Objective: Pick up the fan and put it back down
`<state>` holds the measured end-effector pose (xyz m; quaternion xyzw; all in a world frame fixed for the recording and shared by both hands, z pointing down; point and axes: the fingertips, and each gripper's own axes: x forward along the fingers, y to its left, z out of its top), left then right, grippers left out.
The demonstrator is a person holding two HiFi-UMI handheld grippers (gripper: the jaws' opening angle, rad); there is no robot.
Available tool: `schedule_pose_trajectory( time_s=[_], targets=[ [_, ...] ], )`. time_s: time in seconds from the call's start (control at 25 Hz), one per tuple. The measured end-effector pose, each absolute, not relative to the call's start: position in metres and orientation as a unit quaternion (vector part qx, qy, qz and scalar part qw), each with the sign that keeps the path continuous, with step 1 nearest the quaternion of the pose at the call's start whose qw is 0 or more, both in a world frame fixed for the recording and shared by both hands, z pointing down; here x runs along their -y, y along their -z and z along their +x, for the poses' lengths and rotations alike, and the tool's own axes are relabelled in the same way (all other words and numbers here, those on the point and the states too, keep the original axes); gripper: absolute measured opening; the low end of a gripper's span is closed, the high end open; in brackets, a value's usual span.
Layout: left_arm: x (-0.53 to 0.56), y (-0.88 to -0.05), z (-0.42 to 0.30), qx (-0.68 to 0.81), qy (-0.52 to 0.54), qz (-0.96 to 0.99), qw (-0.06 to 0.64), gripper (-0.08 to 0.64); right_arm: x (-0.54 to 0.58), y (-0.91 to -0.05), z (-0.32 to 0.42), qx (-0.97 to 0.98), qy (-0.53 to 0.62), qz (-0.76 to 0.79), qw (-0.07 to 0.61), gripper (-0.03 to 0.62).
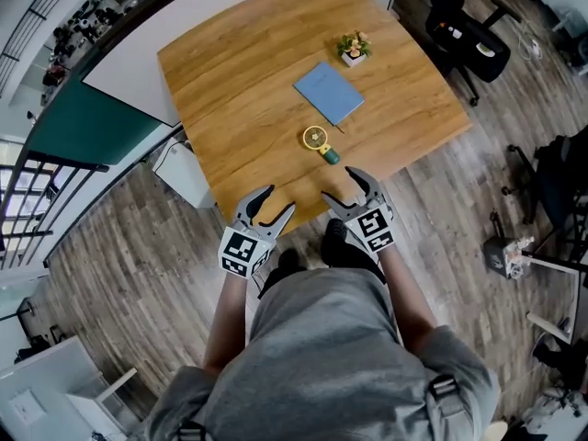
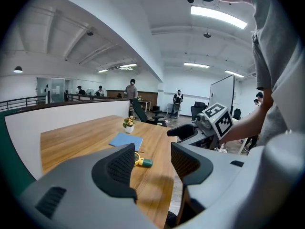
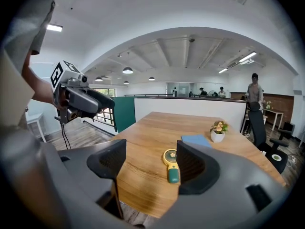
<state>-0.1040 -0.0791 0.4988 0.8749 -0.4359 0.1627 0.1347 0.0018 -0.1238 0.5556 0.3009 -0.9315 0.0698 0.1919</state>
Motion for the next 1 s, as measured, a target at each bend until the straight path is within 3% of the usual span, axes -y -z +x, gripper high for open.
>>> schedule_pose_trajectory(
  time_s=[0.52,1.0],
  targets=[
    [0.098,-0.506,-0.067,0.469,-0.164,0.855,0.147,0.250,0.166,-0.562,0.022,0.949,-0.085,0.252,0.172,0.354],
    [0.113,-0.522,-0.086,0.470,-0.169,0.850,0.169,0.251,0.172,-0.572,0.004,0.948,-0.101,0.246,0.173,0.367]
  ],
)
